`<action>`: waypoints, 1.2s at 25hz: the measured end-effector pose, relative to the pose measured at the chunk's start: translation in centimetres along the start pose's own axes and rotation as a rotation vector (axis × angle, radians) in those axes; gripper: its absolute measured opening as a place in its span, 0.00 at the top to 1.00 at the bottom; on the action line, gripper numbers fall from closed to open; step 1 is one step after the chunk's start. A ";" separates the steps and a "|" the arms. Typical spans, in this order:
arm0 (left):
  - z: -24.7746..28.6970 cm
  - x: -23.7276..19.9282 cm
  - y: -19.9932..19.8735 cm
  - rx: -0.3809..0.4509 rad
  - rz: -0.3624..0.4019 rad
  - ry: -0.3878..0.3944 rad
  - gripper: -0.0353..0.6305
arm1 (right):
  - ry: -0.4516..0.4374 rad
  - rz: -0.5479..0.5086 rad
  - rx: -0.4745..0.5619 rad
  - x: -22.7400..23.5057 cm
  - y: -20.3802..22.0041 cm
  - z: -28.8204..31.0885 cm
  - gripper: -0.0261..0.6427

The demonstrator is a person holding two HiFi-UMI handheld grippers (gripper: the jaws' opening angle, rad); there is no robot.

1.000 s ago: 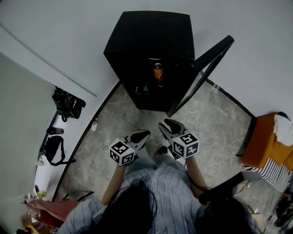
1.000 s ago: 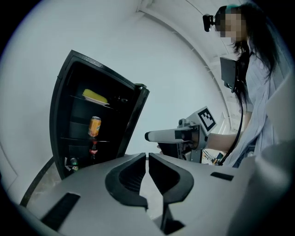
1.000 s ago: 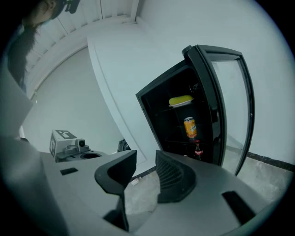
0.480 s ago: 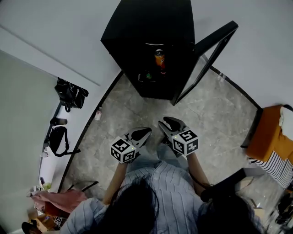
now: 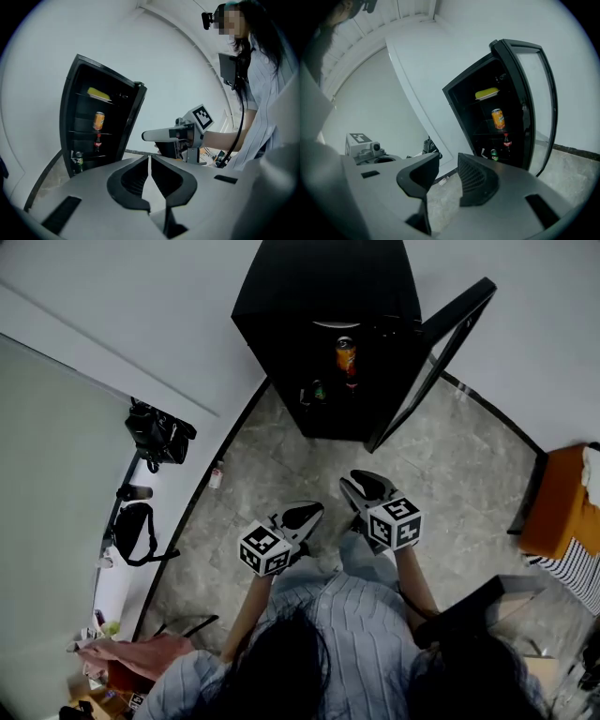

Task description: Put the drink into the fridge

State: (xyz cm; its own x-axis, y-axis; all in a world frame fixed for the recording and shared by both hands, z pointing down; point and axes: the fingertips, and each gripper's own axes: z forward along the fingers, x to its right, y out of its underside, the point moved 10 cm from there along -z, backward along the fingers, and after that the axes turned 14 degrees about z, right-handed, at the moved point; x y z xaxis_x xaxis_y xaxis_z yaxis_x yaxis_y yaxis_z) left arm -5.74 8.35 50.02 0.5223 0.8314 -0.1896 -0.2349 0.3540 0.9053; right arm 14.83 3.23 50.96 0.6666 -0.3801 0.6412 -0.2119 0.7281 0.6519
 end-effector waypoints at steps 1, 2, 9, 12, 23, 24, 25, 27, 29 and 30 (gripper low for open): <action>-1.0 -0.2 0.4 0.004 -0.006 -0.008 0.93 | -0.001 -0.005 0.001 -0.8 0.3 0.4 0.77; -2.1 -0.5 0.7 0.010 -0.010 -0.017 0.93 | -0.004 -0.007 0.002 -1.7 0.7 0.8 0.77; -8.7 -2.1 3.1 0.031 -0.008 -0.023 0.93 | -0.006 0.006 0.003 -7.8 4.8 3.0 0.77; -11.1 -2.4 4.0 0.028 0.010 -0.011 0.93 | 0.010 -0.002 0.014 -10.0 6.4 3.3 0.78; -16.8 -1.3 7.4 0.030 0.051 0.081 0.93 | 0.073 0.014 0.099 -15.6 12.1 2.4 0.79; -17.1 -1.1 7.6 0.031 0.058 0.090 0.93 | 0.078 0.014 0.102 -16.1 12.7 2.2 0.79; -17.5 -0.8 7.7 0.034 0.066 0.097 0.93 | 0.084 0.012 0.106 -16.5 13.2 2.0 0.81; -18.3 -0.3 8.1 0.041 0.082 0.108 0.93 | 0.096 0.012 0.117 -17.2 14.4 1.5 0.82; -19.1 0.4 8.7 0.046 0.090 0.114 0.93 | 0.101 0.017 0.128 -17.9 15.5 1.2 0.84; -19.6 0.7 9.1 0.045 0.090 0.116 0.93 | 0.101 0.022 0.132 -18.2 16.1 1.0 0.84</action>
State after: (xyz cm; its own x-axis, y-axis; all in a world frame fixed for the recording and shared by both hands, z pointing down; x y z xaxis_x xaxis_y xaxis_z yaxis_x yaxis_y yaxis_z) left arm -23.55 20.52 50.65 0.4020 0.9037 -0.1472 -0.2377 0.2583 0.9364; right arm -1.46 21.27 50.17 0.7278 -0.3011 0.6162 -0.3150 0.6514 0.6902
